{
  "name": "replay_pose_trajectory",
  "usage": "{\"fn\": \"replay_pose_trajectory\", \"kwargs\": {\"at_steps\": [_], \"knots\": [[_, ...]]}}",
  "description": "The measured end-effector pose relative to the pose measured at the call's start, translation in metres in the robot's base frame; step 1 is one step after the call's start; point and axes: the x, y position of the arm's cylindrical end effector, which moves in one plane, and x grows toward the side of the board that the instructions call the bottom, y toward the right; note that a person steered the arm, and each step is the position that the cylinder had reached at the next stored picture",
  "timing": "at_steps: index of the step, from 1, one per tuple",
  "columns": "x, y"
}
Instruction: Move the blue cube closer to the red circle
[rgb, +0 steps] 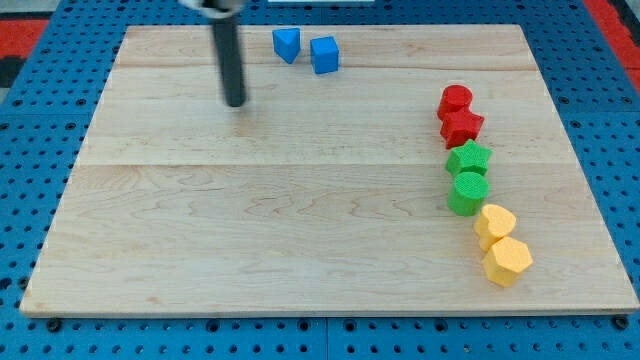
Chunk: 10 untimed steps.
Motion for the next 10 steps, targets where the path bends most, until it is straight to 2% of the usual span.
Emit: {"fn": "replay_pose_trajectory", "kwargs": {"at_steps": [1, 2, 3, 4, 5, 6, 7, 8, 9, 10], "knots": [[-0.041, -0.025], [-0.065, -0.007], [-0.084, 0.034], [-0.102, 0.040], [-0.096, 0.067], [-0.074, 0.128], [-0.071, 0.177], [-0.090, 0.145], [-0.116, 0.171], [-0.102, 0.239]]}}
